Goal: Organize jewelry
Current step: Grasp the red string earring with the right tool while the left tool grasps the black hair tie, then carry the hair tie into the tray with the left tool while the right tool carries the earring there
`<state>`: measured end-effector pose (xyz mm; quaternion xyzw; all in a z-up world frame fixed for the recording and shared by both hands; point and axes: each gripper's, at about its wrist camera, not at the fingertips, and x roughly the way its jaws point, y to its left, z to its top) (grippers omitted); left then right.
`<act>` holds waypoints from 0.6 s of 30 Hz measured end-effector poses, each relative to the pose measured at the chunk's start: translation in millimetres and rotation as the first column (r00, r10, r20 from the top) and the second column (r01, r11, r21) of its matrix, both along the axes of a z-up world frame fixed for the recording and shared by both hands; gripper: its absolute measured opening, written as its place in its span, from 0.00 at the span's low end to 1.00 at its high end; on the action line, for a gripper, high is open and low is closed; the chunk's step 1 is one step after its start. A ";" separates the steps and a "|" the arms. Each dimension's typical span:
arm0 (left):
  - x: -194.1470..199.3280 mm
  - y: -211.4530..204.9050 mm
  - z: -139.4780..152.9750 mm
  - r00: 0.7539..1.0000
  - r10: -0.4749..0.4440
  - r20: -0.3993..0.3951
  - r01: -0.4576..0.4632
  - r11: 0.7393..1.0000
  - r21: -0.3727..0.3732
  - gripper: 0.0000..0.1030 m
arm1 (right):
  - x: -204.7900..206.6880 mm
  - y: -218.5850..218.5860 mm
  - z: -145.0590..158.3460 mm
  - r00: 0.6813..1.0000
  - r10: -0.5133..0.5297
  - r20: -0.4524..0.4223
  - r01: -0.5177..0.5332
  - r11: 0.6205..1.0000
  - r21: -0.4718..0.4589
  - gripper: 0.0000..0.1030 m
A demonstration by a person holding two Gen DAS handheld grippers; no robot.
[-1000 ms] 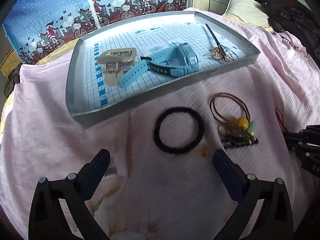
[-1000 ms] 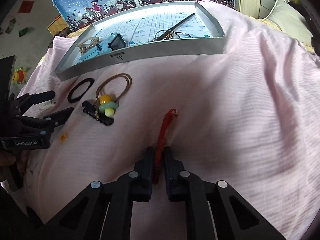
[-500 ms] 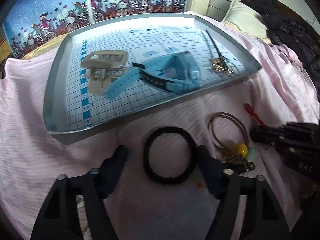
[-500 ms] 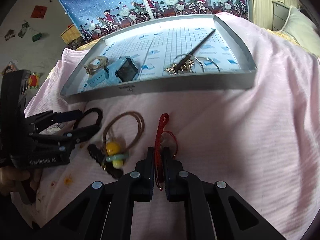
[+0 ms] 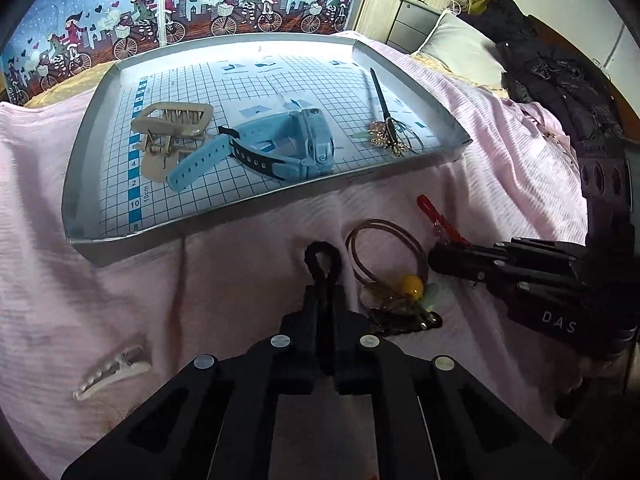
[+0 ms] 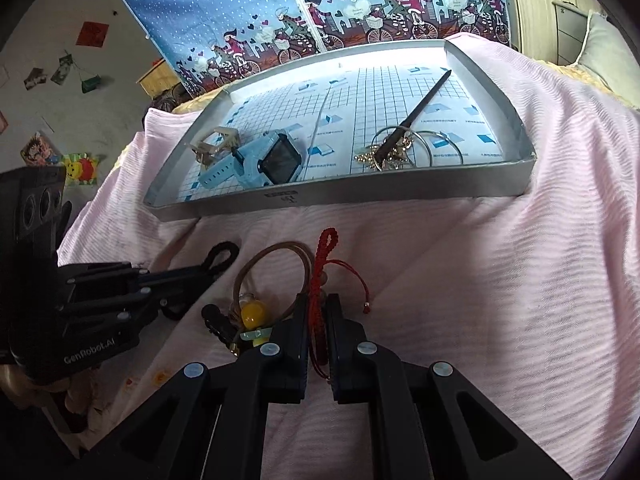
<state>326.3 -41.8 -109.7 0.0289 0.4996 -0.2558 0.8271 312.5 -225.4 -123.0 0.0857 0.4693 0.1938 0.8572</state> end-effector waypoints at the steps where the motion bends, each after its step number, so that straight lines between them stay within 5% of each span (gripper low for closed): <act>1: -2.4 0.9 2.5 1.000 0.009 -0.001 -0.009 1.000 -0.008 0.03 | -1.1 -1.0 2.6 1.000 -0.002 0.010 0.002 1.000 0.006 0.08; 11: -12.6 28.6 49.4 0.986 0.155 0.062 -0.137 0.964 -0.229 0.03 | -7.8 -3.6 27.9 0.991 -0.026 0.135 0.019 0.998 0.054 0.08; 15: -1.3 31.1 64.7 0.947 0.283 0.154 -0.231 0.929 -0.289 0.03 | -9.6 -1.6 44.8 0.971 -0.050 0.234 0.047 0.999 0.017 0.08; 18: 11.3 22.3 73.5 0.915 0.310 0.257 -0.241 0.933 -0.268 0.03 | -0.7 3.8 59.0 0.949 -0.054 0.311 0.058 0.998 -0.001 0.08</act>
